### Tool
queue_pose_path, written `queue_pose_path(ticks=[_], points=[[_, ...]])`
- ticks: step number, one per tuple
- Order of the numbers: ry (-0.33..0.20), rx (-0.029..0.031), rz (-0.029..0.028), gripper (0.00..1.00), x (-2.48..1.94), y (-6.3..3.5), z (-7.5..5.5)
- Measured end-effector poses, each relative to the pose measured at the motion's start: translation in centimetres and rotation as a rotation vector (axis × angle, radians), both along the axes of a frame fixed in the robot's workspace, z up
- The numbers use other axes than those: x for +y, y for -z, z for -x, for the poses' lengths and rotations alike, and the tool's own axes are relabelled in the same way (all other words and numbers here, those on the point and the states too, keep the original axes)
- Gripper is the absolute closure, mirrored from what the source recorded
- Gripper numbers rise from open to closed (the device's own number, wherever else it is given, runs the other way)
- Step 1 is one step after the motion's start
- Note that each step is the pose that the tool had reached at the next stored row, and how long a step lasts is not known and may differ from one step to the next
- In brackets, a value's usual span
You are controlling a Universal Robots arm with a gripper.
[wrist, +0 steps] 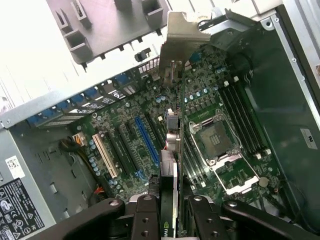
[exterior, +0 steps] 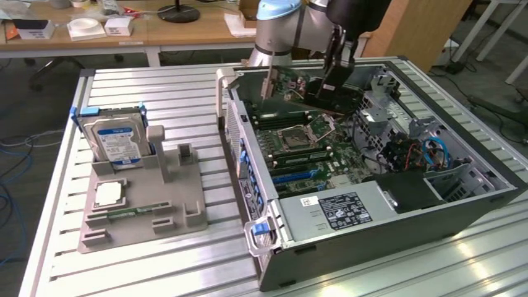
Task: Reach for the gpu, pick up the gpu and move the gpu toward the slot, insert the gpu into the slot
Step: 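Insert the gpu into the slot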
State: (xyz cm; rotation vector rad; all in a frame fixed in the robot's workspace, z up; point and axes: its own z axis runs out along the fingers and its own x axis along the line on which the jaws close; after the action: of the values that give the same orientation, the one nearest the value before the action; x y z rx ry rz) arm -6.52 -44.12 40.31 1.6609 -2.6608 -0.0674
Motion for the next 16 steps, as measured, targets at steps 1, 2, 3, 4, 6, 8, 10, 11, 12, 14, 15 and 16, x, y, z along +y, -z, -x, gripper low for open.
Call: queue_pose_path(ticks=[1,2,3,4,6,8,10,11,12,14,15,16], points=[[-0.012,0.0000,0.0000,0.73,0.00,0.03,-0.03],[-0.027,0.0000,0.0001,0.73,0.00,0.07,-0.04],[-0.044,0.0000,0.0002,0.73,0.01,0.11,-0.04],[-0.063,0.0000,0.0002,0.73,0.01,0.16,-0.05],[-0.096,0.0000,0.0002,0.73,0.00,0.27,-0.05],[-0.123,-0.0018,0.0002,0.73,0.00,0.35,-0.06],[-0.140,-0.0121,0.0010,0.73,0.00,0.40,-0.07],[-0.149,-0.0193,0.0013,0.73,0.00,0.42,-0.07],[-0.157,-0.0268,0.0018,0.73,0.00,0.44,-0.07],[-0.174,-0.0399,0.0024,0.73,0.00,0.49,-0.07],[-0.186,-0.0427,0.0025,0.73,0.00,0.52,-0.08],[-0.201,-0.0430,0.0023,0.73,0.00,0.54,-0.08]])
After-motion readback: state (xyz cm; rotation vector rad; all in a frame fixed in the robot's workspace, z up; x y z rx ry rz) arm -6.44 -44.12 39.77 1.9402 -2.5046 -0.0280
